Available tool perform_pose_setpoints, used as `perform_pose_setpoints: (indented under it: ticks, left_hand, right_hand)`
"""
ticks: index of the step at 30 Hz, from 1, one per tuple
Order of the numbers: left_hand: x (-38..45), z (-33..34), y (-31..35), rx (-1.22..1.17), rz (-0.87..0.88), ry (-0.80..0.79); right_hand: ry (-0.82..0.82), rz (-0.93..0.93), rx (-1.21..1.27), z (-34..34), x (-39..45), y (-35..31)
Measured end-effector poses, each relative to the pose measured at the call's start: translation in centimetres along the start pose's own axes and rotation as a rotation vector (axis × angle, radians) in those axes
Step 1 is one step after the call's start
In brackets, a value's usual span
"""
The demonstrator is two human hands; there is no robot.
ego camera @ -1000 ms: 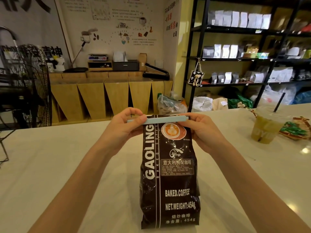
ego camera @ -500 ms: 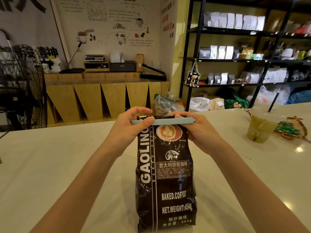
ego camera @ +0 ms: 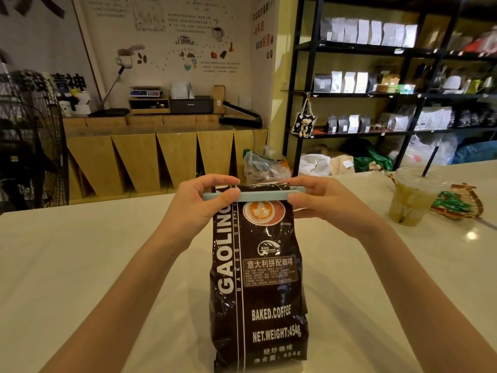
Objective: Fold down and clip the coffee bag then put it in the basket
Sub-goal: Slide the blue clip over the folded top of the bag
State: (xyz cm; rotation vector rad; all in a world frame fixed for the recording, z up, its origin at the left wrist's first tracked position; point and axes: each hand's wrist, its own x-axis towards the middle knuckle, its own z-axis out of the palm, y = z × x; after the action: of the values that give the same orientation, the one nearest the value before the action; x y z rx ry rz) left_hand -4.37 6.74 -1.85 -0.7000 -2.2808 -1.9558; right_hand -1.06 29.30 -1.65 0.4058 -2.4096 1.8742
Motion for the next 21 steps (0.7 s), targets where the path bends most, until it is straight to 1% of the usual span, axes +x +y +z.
perform_pose_setpoints:
  ticks: [4, 11, 15, 16, 17, 18, 19, 20, 21]
  left_hand:
    - [-0.1, 0.2, -0.1, -0.005, -0.002, 0.021]
    - [-0.3, 0.2, -0.1, 0.002, 0.014, 0.05]
    - [-0.4, -0.2, 0.4, 0.112, -0.012, -0.023]
    - [-0.4, -0.3, 0.7, 0.182, 0.001, -0.043]
    - [-0.5, -0.4, 0.9, 0.316, 0.047, -0.038]
    - [-0.5, -0.3, 1.1, 0.505, 0.133, 0.0]
    - [-0.6, 0.0, 1.4, 0.687, 0.259, 0.042]
    - [-0.7, 0.5, 1.8, 0.807, 0.392, 0.064]
    - [-0.8, 1.2, 2.3, 0.871, 0.487, 0.049]
  right_hand:
    - [0.054, 0.009, -0.025, 0.0, 0.2, 0.3]
    - [0.105, 0.011, 0.044, 0.5, 0.3, 0.5]
    - [0.116, 0.006, 0.042, 0.7, 0.2, 0.4]
    - [0.115, 0.004, 0.041, 0.7, 0.2, 0.3]
    - [0.114, 0.003, 0.037, 0.7, 0.2, 0.3]
    - [0.112, -0.002, 0.032, 0.6, 0.3, 0.3]
    - [0.11, -0.008, 0.029, 0.7, 0.3, 0.3]
    - [0.106, -0.017, 0.031, 0.7, 0.3, 0.2]
    - [0.099, -0.027, 0.039, 0.8, 0.3, 0.2]
